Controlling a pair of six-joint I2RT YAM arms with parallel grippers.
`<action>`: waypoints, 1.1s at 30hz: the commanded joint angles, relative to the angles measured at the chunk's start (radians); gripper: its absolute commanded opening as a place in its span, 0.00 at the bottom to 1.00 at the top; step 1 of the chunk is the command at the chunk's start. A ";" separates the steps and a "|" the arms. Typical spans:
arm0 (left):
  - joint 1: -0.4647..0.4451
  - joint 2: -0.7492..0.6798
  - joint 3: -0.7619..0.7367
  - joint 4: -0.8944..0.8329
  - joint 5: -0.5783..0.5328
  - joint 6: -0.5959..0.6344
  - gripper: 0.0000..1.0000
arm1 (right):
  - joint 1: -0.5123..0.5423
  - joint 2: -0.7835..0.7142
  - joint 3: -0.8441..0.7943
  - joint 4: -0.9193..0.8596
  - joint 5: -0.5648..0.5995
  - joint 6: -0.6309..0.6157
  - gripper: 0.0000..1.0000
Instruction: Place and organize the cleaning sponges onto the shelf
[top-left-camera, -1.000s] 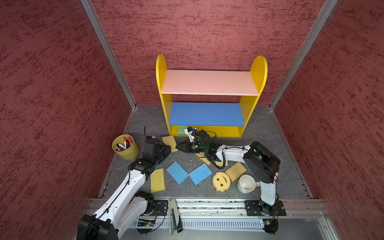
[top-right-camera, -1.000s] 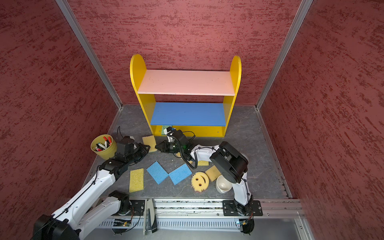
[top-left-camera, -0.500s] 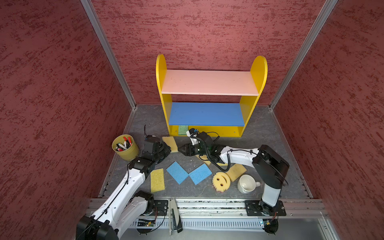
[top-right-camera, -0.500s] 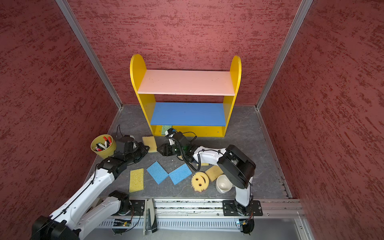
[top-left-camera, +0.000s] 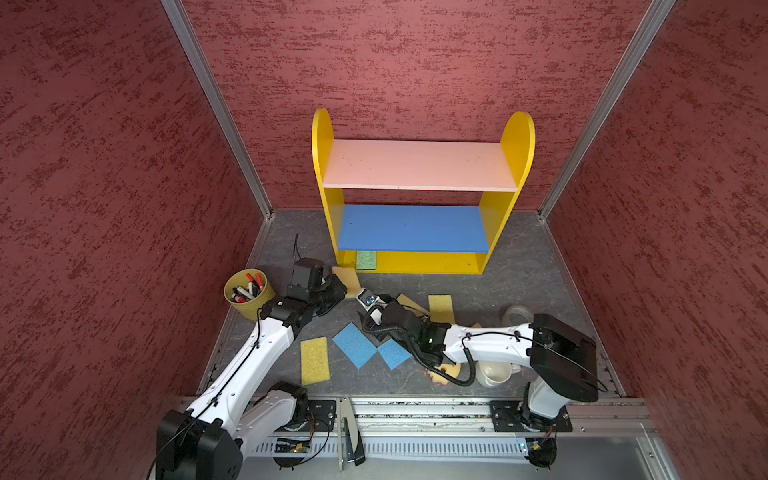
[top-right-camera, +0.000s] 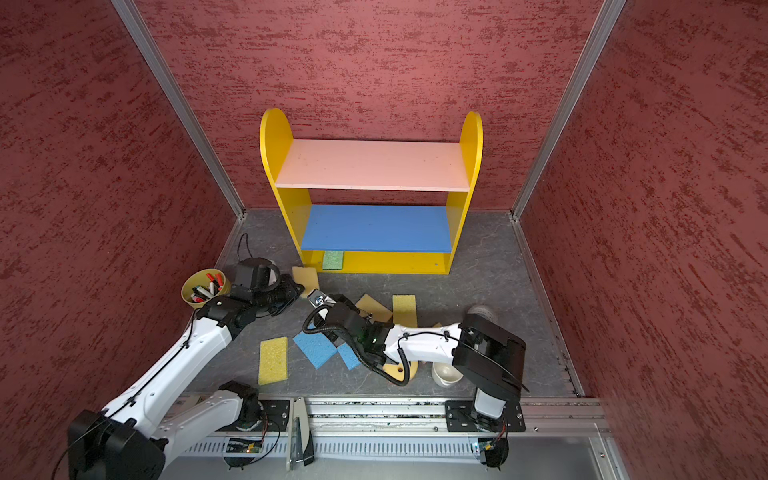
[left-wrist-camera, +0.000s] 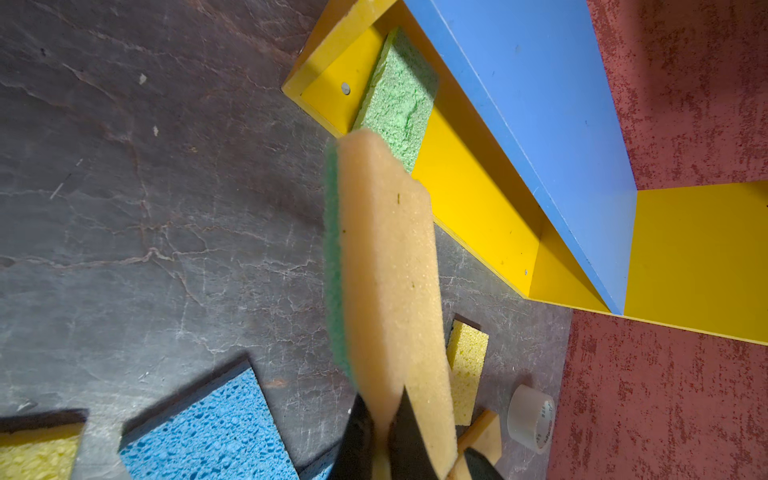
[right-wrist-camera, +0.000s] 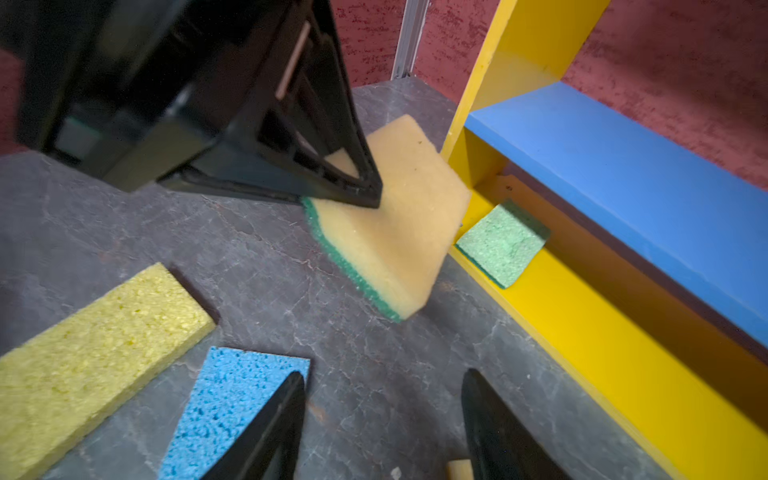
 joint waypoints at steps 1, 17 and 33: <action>-0.007 -0.028 -0.002 -0.028 0.012 0.000 0.05 | 0.022 0.033 0.049 0.087 0.101 -0.167 0.63; -0.019 -0.047 -0.025 -0.030 0.039 -0.019 0.06 | 0.084 0.203 0.121 0.373 0.218 -0.630 0.67; -0.024 -0.048 -0.033 -0.007 0.072 -0.045 0.06 | 0.081 0.263 0.179 0.315 0.171 -0.599 0.36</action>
